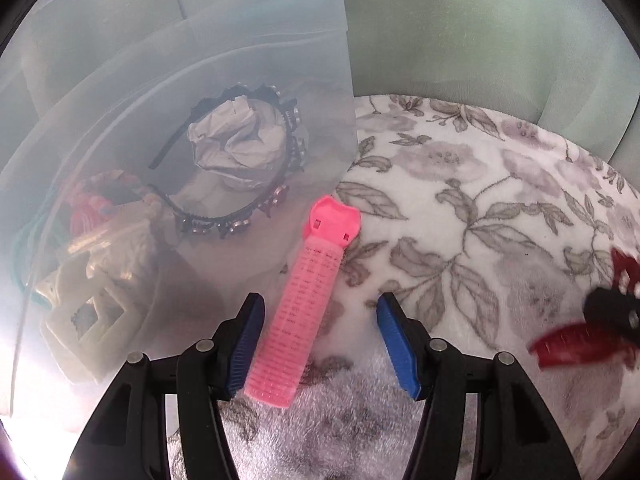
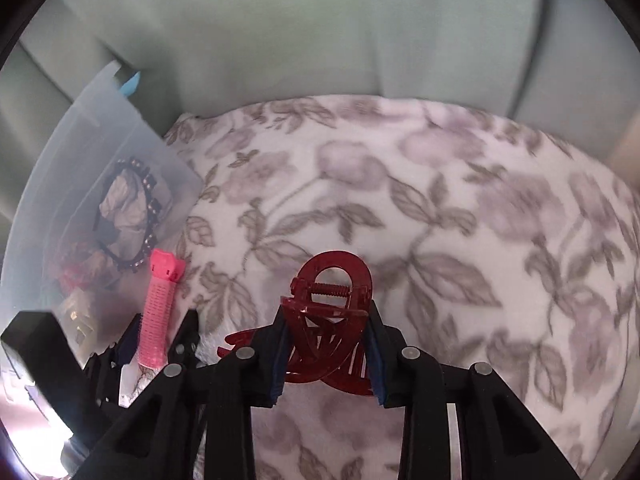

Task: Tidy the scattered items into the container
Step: 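Grasp the red claw clip with the right gripper while the left grasps the pink roller, then lift and carry the pink roller and red claw clip in both grippers over the box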

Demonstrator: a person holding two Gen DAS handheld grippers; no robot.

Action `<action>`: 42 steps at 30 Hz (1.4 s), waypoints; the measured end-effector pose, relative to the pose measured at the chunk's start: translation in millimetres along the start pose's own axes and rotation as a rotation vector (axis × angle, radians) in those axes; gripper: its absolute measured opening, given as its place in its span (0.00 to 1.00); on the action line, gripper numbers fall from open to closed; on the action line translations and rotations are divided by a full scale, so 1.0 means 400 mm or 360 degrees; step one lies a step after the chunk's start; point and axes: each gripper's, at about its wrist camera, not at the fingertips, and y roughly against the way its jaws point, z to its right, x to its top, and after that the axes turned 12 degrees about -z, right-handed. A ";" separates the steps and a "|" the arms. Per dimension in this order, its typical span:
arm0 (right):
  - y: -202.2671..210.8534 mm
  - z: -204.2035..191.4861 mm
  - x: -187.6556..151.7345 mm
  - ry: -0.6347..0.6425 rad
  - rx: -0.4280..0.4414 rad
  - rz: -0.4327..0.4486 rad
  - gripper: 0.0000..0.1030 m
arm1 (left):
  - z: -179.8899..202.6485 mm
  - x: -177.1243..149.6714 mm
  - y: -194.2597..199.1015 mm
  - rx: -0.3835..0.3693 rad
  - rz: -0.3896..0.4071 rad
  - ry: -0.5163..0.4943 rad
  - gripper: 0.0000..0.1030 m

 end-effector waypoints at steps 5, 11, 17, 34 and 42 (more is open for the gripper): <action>0.054 0.091 -0.126 -0.0222 0.0100 0.0076 0.34 | 0.006 0.033 -0.015 -0.0027 -0.0010 0.0005 0.58; 0.097 0.127 -0.210 -0.0329 0.0131 0.0100 0.34 | -0.007 0.042 -0.013 -0.0052 -0.0014 0.0024 0.43; 0.114 0.111 -0.271 -0.0354 0.0164 0.0111 0.34 | -0.032 0.043 -0.017 -0.0075 -0.0026 0.0032 0.31; 0.311 0.018 -0.397 -0.0325 0.0217 0.0353 0.34 | -0.068 -0.101 0.137 -0.0402 -0.0167 -0.0142 0.28; 0.429 -0.038 -0.452 -0.0283 0.0208 0.0558 0.34 | -0.117 -0.060 0.332 -0.0627 -0.0034 -0.0232 0.28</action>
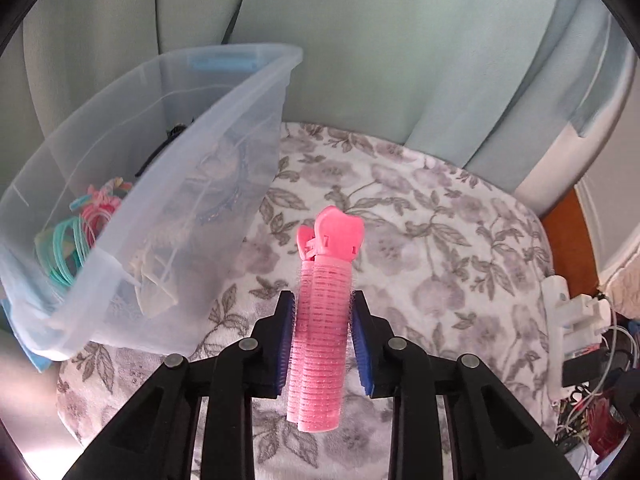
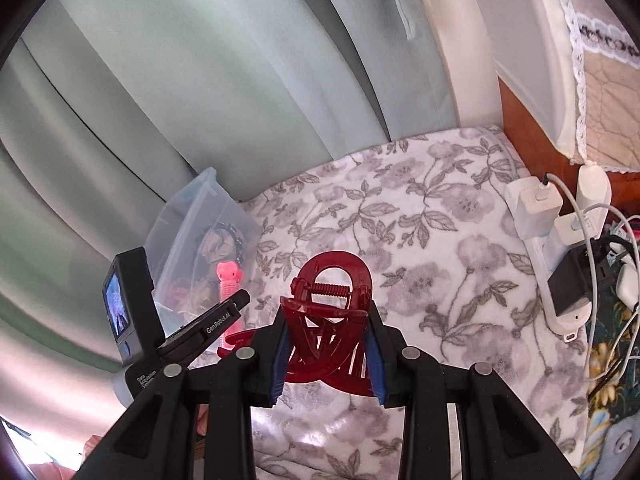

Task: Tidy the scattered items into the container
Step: 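Lift and carry the pink roller and red claw clip in both grippers over the box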

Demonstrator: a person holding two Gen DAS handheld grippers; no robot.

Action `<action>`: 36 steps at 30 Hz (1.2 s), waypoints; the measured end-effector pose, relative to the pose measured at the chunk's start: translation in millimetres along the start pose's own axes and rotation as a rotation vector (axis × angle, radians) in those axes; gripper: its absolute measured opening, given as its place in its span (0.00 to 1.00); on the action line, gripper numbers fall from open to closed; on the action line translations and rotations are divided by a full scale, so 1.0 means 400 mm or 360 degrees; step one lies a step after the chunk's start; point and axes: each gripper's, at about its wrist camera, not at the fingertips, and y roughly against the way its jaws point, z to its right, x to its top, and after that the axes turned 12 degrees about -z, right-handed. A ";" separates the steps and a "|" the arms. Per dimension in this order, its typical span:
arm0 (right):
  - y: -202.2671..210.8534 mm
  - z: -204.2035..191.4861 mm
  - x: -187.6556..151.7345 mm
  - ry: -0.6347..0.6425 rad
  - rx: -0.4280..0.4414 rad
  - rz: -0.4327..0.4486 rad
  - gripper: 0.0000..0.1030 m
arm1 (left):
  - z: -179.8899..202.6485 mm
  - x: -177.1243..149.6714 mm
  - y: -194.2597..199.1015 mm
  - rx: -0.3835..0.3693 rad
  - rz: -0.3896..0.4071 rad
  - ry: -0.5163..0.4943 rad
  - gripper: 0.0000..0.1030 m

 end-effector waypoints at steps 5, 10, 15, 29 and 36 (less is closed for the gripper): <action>0.062 -0.063 -0.001 0.0075 0.0022 0.0104 0.34 | 0.010 -0.029 0.165 -0.0101 0.0156 -0.0078 0.28; 0.138 -0.140 -0.009 0.0189 0.0060 0.0261 0.34 | -0.013 -0.021 0.294 -0.0116 0.0380 -0.0089 0.28; 0.192 -0.209 -0.015 0.0279 0.0092 0.0381 0.34 | -0.052 -0.019 0.397 -0.0114 0.0580 -0.0076 0.28; 0.143 -0.392 -0.017 0.0497 0.0042 0.0352 0.34 | -0.250 0.002 0.418 -0.0156 0.0627 0.0142 0.28; 0.077 -0.469 -0.018 0.0576 -0.0018 0.0271 0.34 | -0.337 0.015 0.373 -0.0189 0.0579 0.0234 0.28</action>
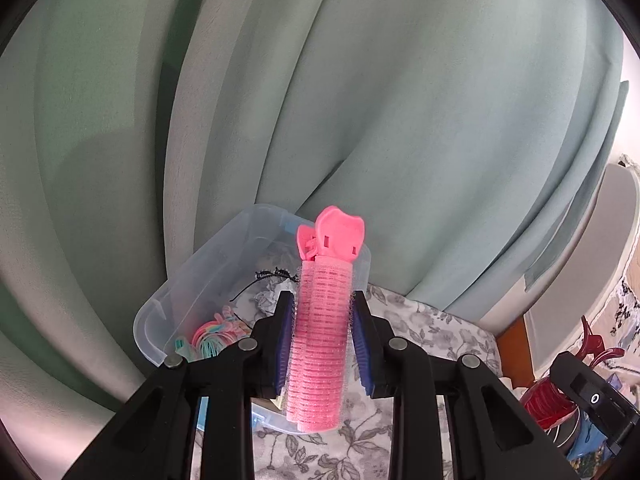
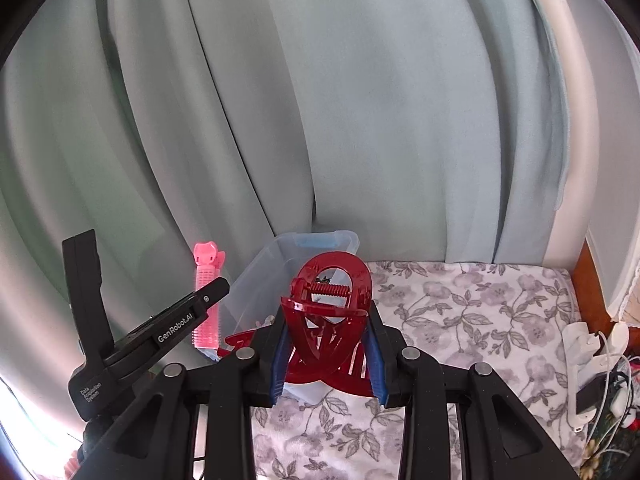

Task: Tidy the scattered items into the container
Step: 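Lift and carry the pink roller and red claw clip in both grippers over the box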

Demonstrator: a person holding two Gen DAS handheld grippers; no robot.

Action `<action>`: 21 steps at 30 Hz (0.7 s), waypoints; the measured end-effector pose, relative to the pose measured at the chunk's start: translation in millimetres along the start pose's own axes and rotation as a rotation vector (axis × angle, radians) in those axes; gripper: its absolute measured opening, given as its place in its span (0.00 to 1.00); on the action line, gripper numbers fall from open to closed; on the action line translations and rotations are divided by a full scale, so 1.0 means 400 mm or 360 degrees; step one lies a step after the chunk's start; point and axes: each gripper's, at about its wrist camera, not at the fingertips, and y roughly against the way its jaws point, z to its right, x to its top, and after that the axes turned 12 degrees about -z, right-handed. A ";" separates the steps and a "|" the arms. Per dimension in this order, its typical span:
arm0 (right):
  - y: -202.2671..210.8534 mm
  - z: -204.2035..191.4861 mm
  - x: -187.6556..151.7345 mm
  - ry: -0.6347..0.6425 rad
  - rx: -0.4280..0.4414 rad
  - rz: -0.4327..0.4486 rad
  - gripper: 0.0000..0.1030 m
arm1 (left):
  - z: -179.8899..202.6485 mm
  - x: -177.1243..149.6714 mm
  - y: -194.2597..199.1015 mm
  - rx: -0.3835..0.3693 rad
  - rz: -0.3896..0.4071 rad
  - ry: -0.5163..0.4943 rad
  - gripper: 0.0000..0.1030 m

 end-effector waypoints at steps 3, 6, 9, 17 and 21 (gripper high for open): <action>-0.035 -0.024 0.003 0.0033 0.0007 -0.0037 0.34 | -0.033 0.004 -0.023 0.0019 -0.0031 0.0036 0.28; -0.076 -0.029 -0.001 0.0040 0.0023 -0.0095 0.34 | -0.068 0.007 -0.046 0.0040 -0.0056 0.0075 0.28; -0.123 -0.028 0.002 0.0051 0.0015 -0.0171 0.34 | -0.102 0.006 -0.070 0.0042 -0.0083 0.0124 0.28; -0.244 -0.048 0.025 0.0129 0.0027 -0.0304 0.34 | -0.166 0.000 -0.121 0.0030 -0.0147 0.0168 0.28; -0.299 -0.071 0.043 0.0186 0.0040 -0.0339 0.35 | -0.172 0.005 -0.157 0.0025 -0.0186 0.0188 0.28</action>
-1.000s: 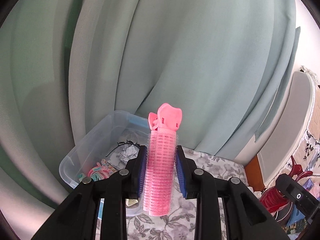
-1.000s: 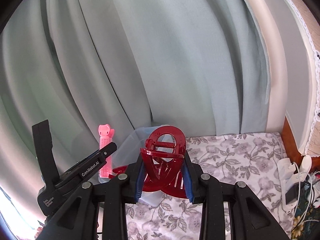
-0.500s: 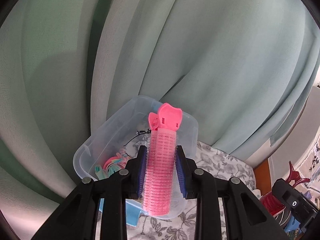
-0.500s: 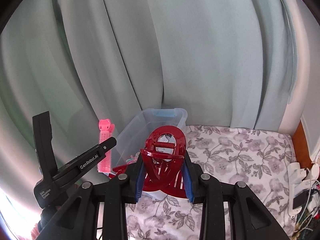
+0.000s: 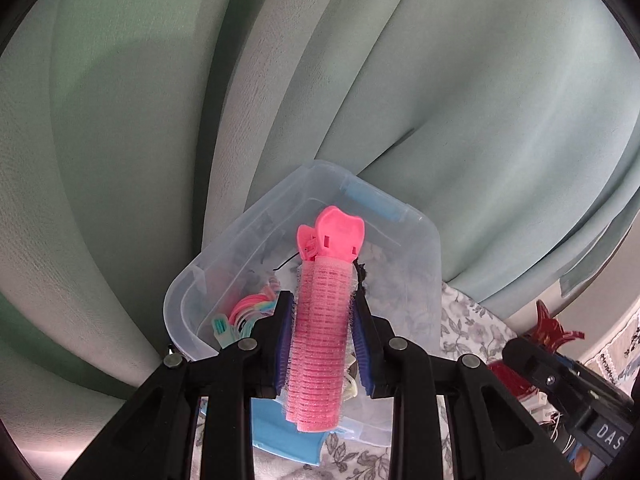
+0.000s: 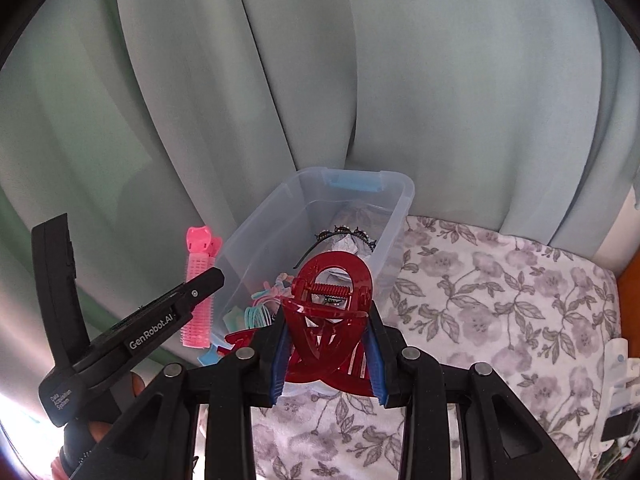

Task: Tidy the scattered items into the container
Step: 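Lift and carry the pink roller and red claw clip in both grippers over the box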

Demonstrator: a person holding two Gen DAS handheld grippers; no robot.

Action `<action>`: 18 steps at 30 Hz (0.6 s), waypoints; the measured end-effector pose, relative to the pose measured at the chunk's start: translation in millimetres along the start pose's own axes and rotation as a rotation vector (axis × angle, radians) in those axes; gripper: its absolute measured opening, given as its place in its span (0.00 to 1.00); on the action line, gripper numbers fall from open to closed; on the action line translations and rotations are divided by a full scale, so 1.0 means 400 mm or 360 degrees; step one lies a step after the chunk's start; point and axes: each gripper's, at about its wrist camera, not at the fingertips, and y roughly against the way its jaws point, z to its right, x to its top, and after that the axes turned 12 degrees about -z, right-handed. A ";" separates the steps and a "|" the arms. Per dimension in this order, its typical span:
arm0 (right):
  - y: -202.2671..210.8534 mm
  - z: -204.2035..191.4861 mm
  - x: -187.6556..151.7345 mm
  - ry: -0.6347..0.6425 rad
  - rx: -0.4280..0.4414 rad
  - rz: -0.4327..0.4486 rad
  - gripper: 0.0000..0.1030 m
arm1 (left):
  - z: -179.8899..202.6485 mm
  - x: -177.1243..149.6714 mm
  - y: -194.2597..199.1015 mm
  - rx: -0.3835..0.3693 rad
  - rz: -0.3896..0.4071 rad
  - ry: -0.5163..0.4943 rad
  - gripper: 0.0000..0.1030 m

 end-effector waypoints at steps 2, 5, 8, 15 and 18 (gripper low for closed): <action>-0.023 0.001 0.020 -0.0011 -0.0002 -0.0015 0.35 | -0.002 -0.005 -0.012 0.0005 -0.0015 -0.0011 0.28; -0.055 0.001 0.037 -0.0026 0.0018 -0.0044 0.35 | -0.008 -0.017 -0.030 0.0001 -0.0035 -0.0010 0.28; -0.078 -0.009 0.045 0.0009 0.0019 -0.0062 0.35 | -0.015 -0.019 -0.045 0.0008 -0.0047 -0.0011 0.28; -0.108 -0.014 0.065 0.0029 0.0028 -0.0073 0.35 | -0.011 -0.019 -0.036 0.0027 -0.0033 -0.0010 0.28; -0.117 -0.019 0.074 0.0038 0.0031 -0.0072 0.35 | -0.011 -0.014 -0.034 0.0034 -0.0025 -0.0009 0.28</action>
